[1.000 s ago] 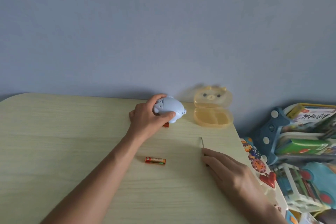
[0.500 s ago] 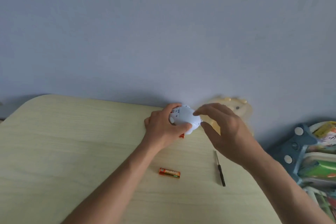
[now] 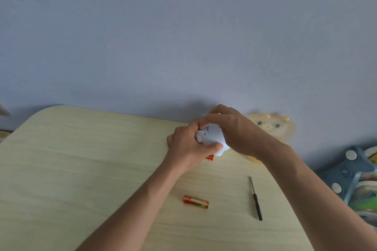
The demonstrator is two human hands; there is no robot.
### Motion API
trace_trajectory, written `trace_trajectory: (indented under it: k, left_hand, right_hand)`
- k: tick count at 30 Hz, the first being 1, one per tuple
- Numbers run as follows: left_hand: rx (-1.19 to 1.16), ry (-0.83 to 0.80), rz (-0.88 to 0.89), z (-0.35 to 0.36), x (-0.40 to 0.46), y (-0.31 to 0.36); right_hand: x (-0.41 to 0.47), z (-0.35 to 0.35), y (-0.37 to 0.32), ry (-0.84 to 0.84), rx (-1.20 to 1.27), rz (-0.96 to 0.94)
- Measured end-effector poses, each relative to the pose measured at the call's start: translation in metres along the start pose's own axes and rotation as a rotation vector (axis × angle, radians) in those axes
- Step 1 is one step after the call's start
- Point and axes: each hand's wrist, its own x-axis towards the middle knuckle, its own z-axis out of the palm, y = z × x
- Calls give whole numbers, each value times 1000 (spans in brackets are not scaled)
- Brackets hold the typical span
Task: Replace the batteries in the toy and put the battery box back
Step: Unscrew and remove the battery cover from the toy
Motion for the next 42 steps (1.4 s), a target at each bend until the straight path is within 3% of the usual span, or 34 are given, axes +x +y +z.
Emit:
trace_trajectory:
  k: [10,21,26,31,34,42]
  left_hand:
    - [14,-4,27,3,2,-4]
    - [12,-27,35,4,6,-7]
    - [7,-14,58,3,4,-9]
    - [3,-48,75,1,4,-8]
    - [-8,-51,75,0,3,-9]
    - [-84,-75,39,-4,3,-9]
  right_hand:
    - [5,-2,-9,-29,-97,-30]
    - [0,-15,-11,-96,51,9]
    - [-1,-24,-14,-33,90,18]
    - [-19,-31,-12,194,328,136]
    - [-47,-34,-8,314,326,239]
    - [-127,1,-9,119,107,479]
